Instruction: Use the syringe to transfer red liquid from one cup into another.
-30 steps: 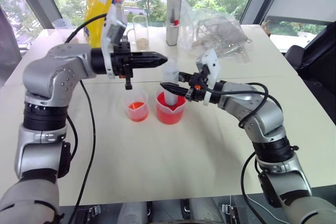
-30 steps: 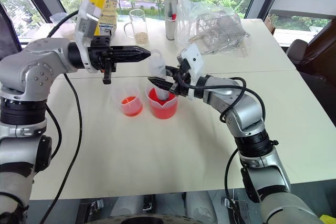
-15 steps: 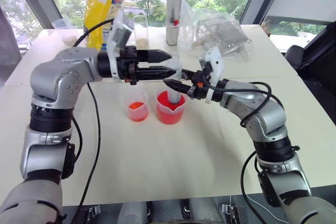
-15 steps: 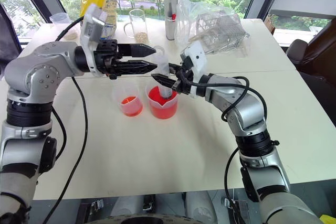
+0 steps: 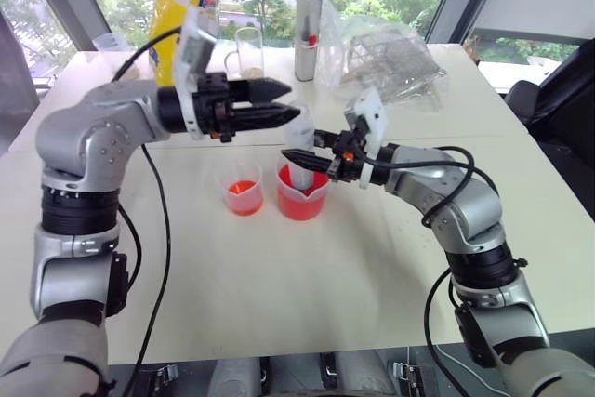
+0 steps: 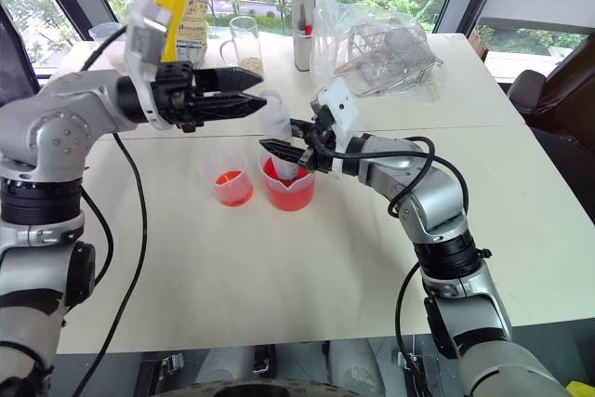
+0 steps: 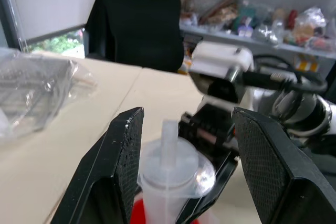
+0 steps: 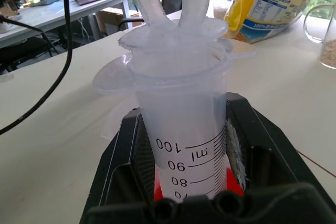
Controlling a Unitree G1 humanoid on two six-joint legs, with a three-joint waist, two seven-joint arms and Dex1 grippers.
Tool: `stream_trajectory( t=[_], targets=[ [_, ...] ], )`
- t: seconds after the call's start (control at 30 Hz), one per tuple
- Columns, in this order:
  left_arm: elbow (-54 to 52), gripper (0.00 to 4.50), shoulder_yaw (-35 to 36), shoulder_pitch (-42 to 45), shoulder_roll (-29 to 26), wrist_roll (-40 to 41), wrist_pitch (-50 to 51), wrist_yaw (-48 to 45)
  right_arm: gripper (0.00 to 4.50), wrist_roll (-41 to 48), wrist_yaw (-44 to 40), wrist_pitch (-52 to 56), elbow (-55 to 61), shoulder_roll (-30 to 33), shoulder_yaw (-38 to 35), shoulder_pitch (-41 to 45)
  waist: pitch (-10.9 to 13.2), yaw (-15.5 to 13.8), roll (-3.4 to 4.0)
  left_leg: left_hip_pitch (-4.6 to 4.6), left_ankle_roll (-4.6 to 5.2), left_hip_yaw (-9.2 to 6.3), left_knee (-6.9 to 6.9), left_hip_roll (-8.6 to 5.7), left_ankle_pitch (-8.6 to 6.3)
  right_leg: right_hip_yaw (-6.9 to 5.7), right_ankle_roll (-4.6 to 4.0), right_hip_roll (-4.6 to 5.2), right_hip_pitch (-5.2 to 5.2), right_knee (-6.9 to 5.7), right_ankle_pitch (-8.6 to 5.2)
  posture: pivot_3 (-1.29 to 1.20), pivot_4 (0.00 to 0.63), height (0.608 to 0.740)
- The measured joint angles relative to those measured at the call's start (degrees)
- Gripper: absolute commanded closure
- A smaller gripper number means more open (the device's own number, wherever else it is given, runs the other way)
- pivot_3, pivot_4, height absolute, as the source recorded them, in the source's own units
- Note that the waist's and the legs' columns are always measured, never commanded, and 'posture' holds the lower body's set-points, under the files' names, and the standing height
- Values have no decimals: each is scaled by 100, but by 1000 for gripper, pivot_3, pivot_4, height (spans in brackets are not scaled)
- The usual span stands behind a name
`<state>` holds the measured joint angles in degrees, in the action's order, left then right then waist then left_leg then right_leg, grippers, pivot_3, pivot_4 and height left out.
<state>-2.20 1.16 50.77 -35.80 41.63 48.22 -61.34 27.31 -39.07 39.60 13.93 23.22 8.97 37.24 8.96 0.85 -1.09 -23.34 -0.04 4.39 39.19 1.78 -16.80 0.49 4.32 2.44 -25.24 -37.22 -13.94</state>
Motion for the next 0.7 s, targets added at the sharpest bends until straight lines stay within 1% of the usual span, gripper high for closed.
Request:
stream_trajectory(
  t=[0.2, 0.27, 0.3, 0.37, 0.4, 0.43, 0.7],
  targets=[
    [102, 1793, -83, -39, 112, -156, -141, -1, 3040, 0, -14, 4, 52, -36, 0, 0, 0, 0, 0, 0, 0, 0, 0, 0, 0, 0, 0, 0, 0, 0, 0, 0, 150, 740],
    [144, 2293, -85, -39, 112, -192, -150, -5, 3040, 0, -17, 4, 59, -38, 0, 0, 0, 5, 0, 0, 0, 0, 0, 0, 0, 0, 0, -1, 0, 0, 0, 0, 150, 740],
    [150, 2633, -87, -39, 112, -223, -156, -11, 3040, 0, -16, 6, 59, -38, 0, 0, 0, 7, 0, 0, 0, 0, 0, 0, 0, 0, 0, -1, 0, 0, 0, 0, 150, 740],
    [161, 3595, -89, -39, 112, -248, -160, -28, 3040, 0, -16, 10, 62, -39, 0, 0, 0, 5, 0, 0, 0, -1, 0, 0, 0, 0, 0, -1, -1, 0, 0, 0, 150, 740],
    [161, 4192, -90, -40, 112, -263, -164, -44, 3040, 0, -16, 12, 65, -39, 0, 0, 0, 4, 0, 0, 0, 0, 0, 0, 0, 0, 0, -1, 0, 0, 0, 0, 150, 740],
    [160, 4415, -95, -42, 111, -284, -182, -64, 3040, 1, -12, 22, 68, -39, -1, 0, 0, 3, 0, 0, 0, 0, 0, 0, 0, 0, 0, -1, 0, 0, 0, 0, 150, 740],
    [159, 4415, -143, -51, 117, -338, -243, -92, 3040, 2, -13, 138, 101, -41, -2, 0, 0, 1, 0, 0, 0, 0, 0, 0, 0, 0, 0, 0, 0, 0, 0, 0, 150, 740]
  ],
)
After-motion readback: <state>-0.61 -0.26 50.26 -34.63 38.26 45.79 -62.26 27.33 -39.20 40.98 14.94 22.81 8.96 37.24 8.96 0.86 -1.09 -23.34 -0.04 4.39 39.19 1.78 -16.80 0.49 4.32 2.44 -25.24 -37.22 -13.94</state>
